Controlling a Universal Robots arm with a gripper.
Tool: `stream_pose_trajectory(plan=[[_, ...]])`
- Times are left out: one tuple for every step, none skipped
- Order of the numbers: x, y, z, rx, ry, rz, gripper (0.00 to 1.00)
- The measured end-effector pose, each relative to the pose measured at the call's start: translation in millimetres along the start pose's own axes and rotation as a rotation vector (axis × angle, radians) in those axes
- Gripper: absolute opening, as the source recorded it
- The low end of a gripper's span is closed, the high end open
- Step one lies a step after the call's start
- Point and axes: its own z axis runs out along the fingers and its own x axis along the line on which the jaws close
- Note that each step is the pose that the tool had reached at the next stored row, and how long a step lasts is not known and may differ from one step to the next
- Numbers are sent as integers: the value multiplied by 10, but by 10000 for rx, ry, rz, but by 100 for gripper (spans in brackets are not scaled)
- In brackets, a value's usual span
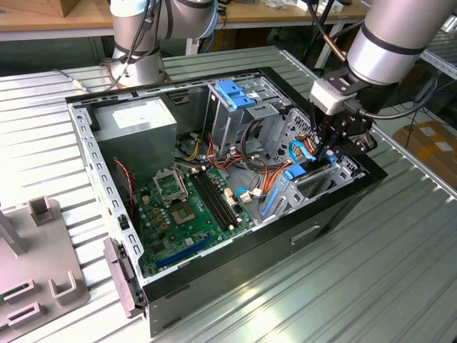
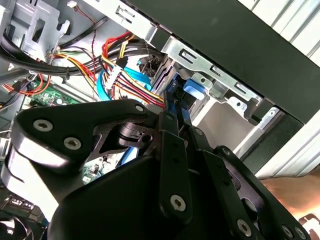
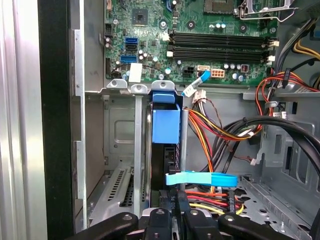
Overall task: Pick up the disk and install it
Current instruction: 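Insert the second disk wire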
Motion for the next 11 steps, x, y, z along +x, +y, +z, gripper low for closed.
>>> stream_pose_trajectory(plan=[[0, 0, 0, 0, -1, 0, 16], [0, 0, 1, 0, -1, 0, 16], [0, 0, 1, 0, -1, 0, 16], [0, 0, 1, 0, 0, 0, 16], [0, 0, 1, 0, 0, 0, 16], [0, 0, 5, 1, -9, 1, 18], [0, 0, 2, 0, -3, 0, 24], [0, 0, 1, 0, 0, 0, 30], [-1, -2, -18, 0, 4, 0, 30], [-1, -5, -39, 0, -1, 0, 30], [-2, -8, -65, 0, 1, 0, 30]])
